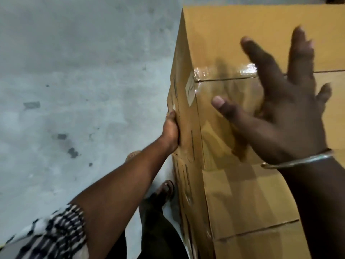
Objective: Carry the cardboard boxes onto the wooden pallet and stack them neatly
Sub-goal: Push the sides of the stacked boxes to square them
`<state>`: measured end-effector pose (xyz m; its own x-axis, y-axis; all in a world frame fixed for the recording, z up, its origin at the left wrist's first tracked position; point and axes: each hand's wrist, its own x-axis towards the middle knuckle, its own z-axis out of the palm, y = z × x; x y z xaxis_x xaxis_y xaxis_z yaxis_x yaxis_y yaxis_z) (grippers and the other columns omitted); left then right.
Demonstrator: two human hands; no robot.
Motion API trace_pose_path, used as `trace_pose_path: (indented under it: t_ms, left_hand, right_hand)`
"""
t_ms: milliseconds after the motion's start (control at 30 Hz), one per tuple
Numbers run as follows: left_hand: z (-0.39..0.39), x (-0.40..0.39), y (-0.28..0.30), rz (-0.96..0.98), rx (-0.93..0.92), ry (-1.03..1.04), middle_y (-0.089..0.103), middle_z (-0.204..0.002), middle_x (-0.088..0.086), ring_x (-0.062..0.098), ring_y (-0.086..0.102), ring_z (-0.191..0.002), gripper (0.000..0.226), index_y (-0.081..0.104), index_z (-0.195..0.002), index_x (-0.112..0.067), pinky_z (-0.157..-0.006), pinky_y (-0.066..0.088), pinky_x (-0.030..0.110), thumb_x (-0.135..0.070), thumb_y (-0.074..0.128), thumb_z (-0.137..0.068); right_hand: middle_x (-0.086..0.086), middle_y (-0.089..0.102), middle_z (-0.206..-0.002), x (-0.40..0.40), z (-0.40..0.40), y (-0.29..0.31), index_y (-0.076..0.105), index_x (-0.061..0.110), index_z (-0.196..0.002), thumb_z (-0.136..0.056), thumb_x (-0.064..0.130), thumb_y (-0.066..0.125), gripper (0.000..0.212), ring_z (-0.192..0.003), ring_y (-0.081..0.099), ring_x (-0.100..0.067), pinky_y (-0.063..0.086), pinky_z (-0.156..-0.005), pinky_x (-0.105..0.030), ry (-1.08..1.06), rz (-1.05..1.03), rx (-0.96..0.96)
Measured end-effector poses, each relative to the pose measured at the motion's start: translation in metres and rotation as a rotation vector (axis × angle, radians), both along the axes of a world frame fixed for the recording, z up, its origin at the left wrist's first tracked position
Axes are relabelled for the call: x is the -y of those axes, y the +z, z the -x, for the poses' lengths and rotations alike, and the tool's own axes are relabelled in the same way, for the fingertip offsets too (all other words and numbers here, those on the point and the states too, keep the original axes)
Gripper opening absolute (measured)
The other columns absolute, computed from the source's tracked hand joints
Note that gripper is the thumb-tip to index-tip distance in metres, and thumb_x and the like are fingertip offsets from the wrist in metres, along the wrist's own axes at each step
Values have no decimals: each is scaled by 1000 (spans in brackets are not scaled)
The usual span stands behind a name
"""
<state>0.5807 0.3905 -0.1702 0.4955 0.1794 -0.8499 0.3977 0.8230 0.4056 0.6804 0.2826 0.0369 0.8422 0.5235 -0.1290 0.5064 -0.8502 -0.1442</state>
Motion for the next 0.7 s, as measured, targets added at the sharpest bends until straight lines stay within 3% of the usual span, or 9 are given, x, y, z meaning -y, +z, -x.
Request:
trace_pose_path:
  t_ms: [100,167,200,333,433,533,700]
  left_hand:
    - [0,2,-19,61,57,-14,72,-111,14,31,66,-108,62,65,-121,-14,-99,49,49,-59,27,-100]
    - [1,4,-25,72,55,-24,75,-101,8,23,70,-95,58,68,-109,-20,-84,55,39,-57,24,-101]
    - [1,5,-26,72,73,-30,74,-104,6,20,70,-96,57,67,-112,-22,-80,55,35,-57,23,-101]
    - [-2,6,-26,4,61,-79,66,-120,-2,14,62,-108,61,48,-141,-24,-92,49,33,-60,22,-99]
    - [0,4,-40,19,9,-222,54,-141,1,24,51,-128,85,38,-147,-35,-111,37,50,-85,30,-79]
    - [9,4,-67,-7,3,-306,43,-152,-1,24,41,-138,103,32,-148,-43,-115,30,53,-97,36,-60]
    - [-2,-19,-20,-26,-17,-416,43,-150,2,27,39,-139,67,32,-149,-32,-116,29,51,-67,18,-94]
  right_hand:
    - [-4,-13,-164,-8,39,-17,5,60,-146,-62,93,29,94,-151,-8,-30,4,-109,-74,-40,-24,-86]
    - [-7,-10,-164,-11,50,-30,2,60,-146,-59,95,26,98,-151,-9,-31,6,-110,-73,-74,12,-149]
    - [-7,-9,-164,-17,43,-31,2,59,-147,-59,96,26,99,-151,-11,-30,5,-110,-73,-109,15,-138]
    - [-4,-10,-165,-14,52,-37,6,57,-148,-61,96,26,98,-151,-12,-29,5,-108,-74,-154,24,-99]
    - [-4,-10,-165,-18,46,-39,6,55,-149,-63,96,23,97,-151,-11,-30,6,-108,-74,-218,31,-99]
    - [-5,-8,-165,-20,54,-45,9,52,-151,-67,93,25,95,-151,-10,-31,5,-108,-73,-212,46,-75]
    - [-4,-5,-165,-17,54,-43,17,50,-151,-67,91,34,94,-152,-6,-29,1,-111,-69,-235,29,-73]
